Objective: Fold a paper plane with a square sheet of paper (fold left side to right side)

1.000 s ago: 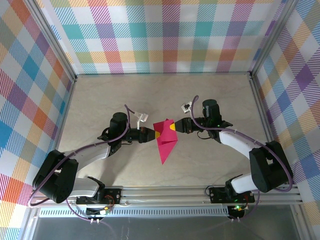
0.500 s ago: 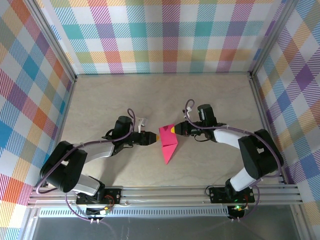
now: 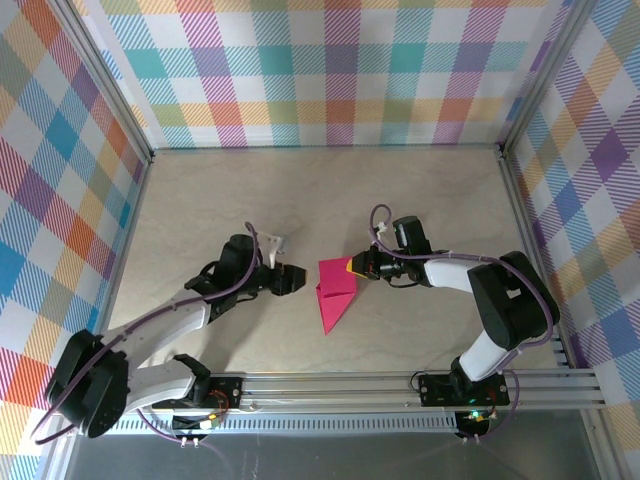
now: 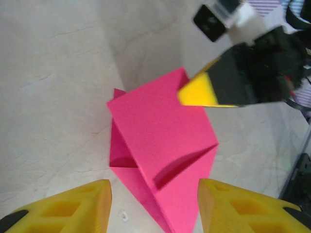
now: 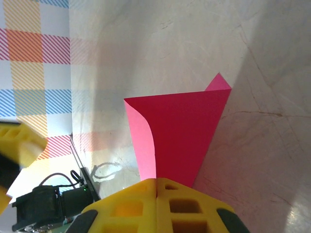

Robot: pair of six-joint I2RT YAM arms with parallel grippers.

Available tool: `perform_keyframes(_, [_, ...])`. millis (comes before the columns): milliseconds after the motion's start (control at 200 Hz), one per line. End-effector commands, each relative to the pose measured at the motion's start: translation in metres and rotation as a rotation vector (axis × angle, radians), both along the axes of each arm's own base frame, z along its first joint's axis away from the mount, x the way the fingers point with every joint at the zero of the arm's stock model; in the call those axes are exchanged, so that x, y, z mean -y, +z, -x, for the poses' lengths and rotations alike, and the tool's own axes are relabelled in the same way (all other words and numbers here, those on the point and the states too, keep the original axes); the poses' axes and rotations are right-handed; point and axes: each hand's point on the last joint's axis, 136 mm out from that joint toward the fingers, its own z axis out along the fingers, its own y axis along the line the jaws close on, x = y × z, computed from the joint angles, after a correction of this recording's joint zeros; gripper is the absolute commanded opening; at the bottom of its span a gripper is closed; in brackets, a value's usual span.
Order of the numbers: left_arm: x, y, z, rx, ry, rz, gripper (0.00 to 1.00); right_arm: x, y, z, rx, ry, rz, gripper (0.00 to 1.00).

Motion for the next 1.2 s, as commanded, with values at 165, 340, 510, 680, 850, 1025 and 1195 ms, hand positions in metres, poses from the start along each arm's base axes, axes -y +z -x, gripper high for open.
perform_keyframes(165, [0.013,-0.013,0.038,0.064,-0.046,-0.313,0.50,0.002,0.000,-0.003,-0.094,-0.067,0.018,0.01])
perform_keyframes(340, [0.044,-0.022,0.054,0.091,-0.099,-0.425,0.50,0.002,0.002,-0.003,-0.101,-0.076,0.030,0.01])
perform_keyframes(510, [0.071,-0.034,0.065,0.125,-0.129,-0.528,0.50,0.003,0.002,-0.005,-0.110,-0.087,0.046,0.02])
perform_keyframes(680, [0.087,-0.049,0.071,0.156,-0.146,-0.665,0.51,0.003,0.003,-0.006,-0.124,-0.096,0.058,0.02])
perform_keyframes(850, [0.096,-0.064,0.070,0.185,-0.136,-0.796,0.51,0.002,0.003,-0.005,-0.132,-0.096,0.060,0.03])
perform_keyframes(1025, [0.097,-0.076,0.061,0.211,-0.101,-0.920,0.52,0.000,0.001,-0.004,-0.143,-0.090,0.059,0.03])
perform_keyframes(1195, [0.094,-0.081,0.057,0.218,-0.072,-0.963,0.52,-0.002,0.001,-0.004,-0.145,-0.083,0.058,0.03])
